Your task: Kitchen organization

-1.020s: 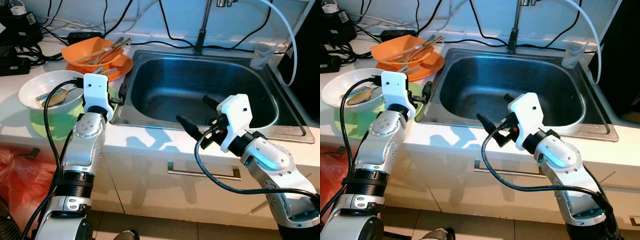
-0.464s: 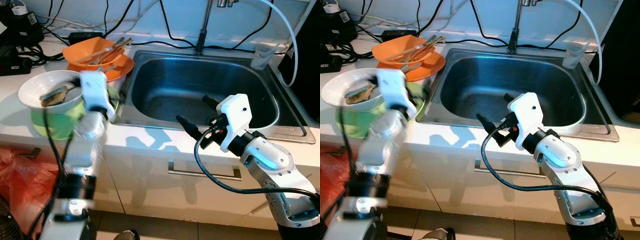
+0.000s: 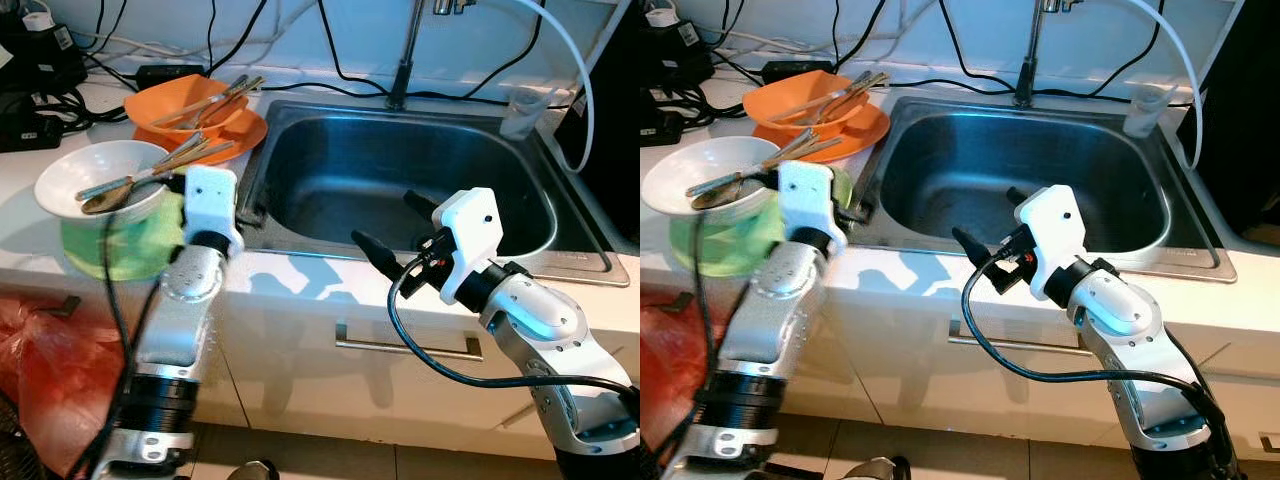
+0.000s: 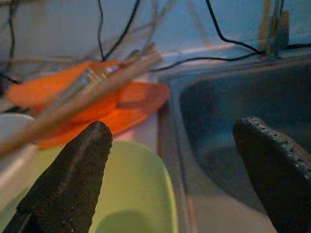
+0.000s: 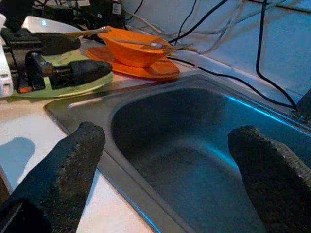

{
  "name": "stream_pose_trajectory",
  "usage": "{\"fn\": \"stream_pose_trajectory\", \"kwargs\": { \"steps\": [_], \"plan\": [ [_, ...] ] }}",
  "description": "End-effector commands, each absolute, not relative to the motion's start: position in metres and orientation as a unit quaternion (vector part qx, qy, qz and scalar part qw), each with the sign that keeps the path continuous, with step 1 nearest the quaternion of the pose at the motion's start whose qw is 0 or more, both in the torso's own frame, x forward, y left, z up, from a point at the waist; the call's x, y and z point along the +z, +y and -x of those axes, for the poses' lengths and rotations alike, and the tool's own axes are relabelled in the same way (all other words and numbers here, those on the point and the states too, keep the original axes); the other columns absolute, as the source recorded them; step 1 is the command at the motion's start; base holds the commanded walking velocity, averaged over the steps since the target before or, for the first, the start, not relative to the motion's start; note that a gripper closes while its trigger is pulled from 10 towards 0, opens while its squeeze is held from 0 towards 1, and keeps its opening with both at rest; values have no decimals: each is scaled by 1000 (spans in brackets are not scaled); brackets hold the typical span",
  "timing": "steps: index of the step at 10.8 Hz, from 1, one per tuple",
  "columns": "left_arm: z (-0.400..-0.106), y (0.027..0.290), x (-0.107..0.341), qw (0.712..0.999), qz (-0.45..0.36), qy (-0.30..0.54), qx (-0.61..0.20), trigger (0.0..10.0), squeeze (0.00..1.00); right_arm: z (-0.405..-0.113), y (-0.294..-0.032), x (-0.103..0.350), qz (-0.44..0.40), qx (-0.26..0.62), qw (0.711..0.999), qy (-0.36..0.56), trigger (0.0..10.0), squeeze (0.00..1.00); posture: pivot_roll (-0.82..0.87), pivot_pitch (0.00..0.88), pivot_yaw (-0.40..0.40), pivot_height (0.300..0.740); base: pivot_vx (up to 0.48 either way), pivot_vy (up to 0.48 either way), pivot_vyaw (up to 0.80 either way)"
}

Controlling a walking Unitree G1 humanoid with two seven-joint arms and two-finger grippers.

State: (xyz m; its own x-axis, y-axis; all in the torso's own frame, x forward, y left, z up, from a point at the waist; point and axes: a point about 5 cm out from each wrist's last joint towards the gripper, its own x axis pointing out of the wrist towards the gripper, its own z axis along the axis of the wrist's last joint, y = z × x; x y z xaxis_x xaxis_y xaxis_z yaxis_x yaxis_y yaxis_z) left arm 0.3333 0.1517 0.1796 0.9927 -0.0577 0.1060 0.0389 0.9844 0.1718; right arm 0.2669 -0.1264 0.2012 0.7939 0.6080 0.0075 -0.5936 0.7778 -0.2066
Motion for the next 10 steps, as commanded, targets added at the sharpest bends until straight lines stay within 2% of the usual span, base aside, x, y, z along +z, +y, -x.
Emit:
{"fn": "stream_pose_trajectory", "kwargs": {
  "steps": [1, 2, 3, 4, 7, 10],
  "plan": [
    [-333, 152, 188, 992, -97, -75, -22, 10000, 1000, -268, -125, 204, 102, 323, 940, -41, 10000, 0, 21, 43, -12, 740, 0, 0, 0],
    [-333, 152, 190, 992, -101, -77, -21, 10000, 1000, -268, -125, 204, 101, 323, 940, -41, 10000, 0, 21, 42, -10, 740, 0, 0, 0],
    [-332, 150, 190, 990, -115, -78, -23, 10000, 816, -269, -125, 204, 101, 322, 940, -42, 10000, 0, 20, 43, -9, 740, 0, 0, 0],
    [-330, 151, 192, 985, -143, -93, -11, 10000, 0, -269, -125, 204, 100, 321, 941, -42, 10000, 0, 19, 43, -7, 740, 0, 0, 0],
    [-342, 169, 189, 973, -211, -90, 14, 10000, 0, -268, -124, 204, 98, 322, 941, -42, 10000, 0, 16, 46, -4, 740, 0, 0, 0],
    [-352, 181, 189, 968, -227, -94, 39, 10000, 0, -264, -122, 203, 95, 328, 939, -41, 10000, 0, 6, 57, 0, 740, 0, 0, 0]
  ]
}}
